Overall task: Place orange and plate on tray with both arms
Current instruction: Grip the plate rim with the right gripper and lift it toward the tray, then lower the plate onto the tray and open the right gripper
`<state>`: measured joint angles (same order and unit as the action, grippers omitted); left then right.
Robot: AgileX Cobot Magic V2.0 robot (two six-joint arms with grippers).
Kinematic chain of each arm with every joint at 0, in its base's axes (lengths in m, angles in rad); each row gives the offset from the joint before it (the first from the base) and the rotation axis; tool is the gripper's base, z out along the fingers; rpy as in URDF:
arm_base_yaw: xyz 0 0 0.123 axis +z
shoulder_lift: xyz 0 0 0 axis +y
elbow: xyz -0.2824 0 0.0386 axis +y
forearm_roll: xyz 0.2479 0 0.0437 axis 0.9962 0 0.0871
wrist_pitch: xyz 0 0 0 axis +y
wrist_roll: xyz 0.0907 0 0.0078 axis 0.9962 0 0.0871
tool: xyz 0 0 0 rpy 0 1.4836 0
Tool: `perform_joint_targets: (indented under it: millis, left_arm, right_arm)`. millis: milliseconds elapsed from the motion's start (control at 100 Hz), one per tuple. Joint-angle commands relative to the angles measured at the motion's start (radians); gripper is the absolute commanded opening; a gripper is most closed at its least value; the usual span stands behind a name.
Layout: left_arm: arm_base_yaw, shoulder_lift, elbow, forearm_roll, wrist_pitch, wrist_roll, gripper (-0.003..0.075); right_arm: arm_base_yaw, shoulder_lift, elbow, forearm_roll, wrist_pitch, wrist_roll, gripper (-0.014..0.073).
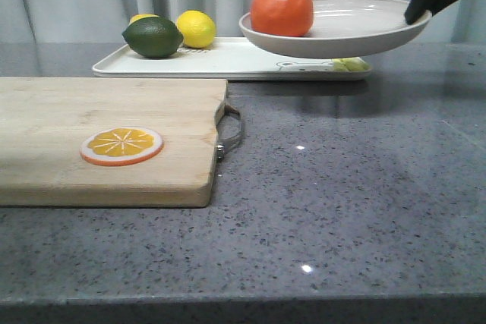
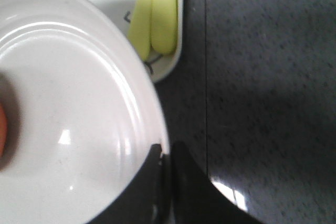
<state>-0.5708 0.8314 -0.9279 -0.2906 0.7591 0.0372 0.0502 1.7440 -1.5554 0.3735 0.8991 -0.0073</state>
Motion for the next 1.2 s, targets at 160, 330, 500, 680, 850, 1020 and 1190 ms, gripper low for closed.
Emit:
perform_joint_targets:
  millis: [160, 330, 500, 680, 850, 1020, 1190]
  left_arm:
    - [0.0, -0.008, -0.027, -0.019, -0.068, -0.006, -0.0019]
    - [0.0, -0.008, -0.027, -0.019, -0.068, -0.006, -0.0019]
    - [0.0, -0.008, -0.027, -0.019, -0.068, -0.006, -0.0019]
    - [0.0, -0.008, -0.027, -0.019, -0.068, -0.006, -0.0019]
    - [0.0, -0.008, -0.027, -0.019, -0.068, -0.006, -0.0019]
    - [0.0, -0.008, -0.027, -0.019, -0.068, -0.006, -0.0019]
    - [0.0, -0.008, -0.027, -0.019, -0.068, -0.006, -0.0019]
  right_arm:
    - [0.031, 0.174, -0.353, 0.052, 0.037, -0.01, -0.0062]
    - [0.045, 0.33, -0.575, 0.073, 0.064, 0.013, -0.0062]
    - [0.058, 0.455, -0.74, 0.08, 0.069, 0.047, -0.0062]
    - [0.072, 0.555, -0.851, 0.09, 0.057, 0.08, -0.0062]
    - [0.075, 0.6, -0.891, 0.092, 0.055, 0.088, -0.0062]
    - [0.075, 0.606, -0.89, 0.092, 0.033, 0.088, -0.006]
    - [0.075, 0.606, -0.89, 0.092, 0.036, 0.088, 0.0079]
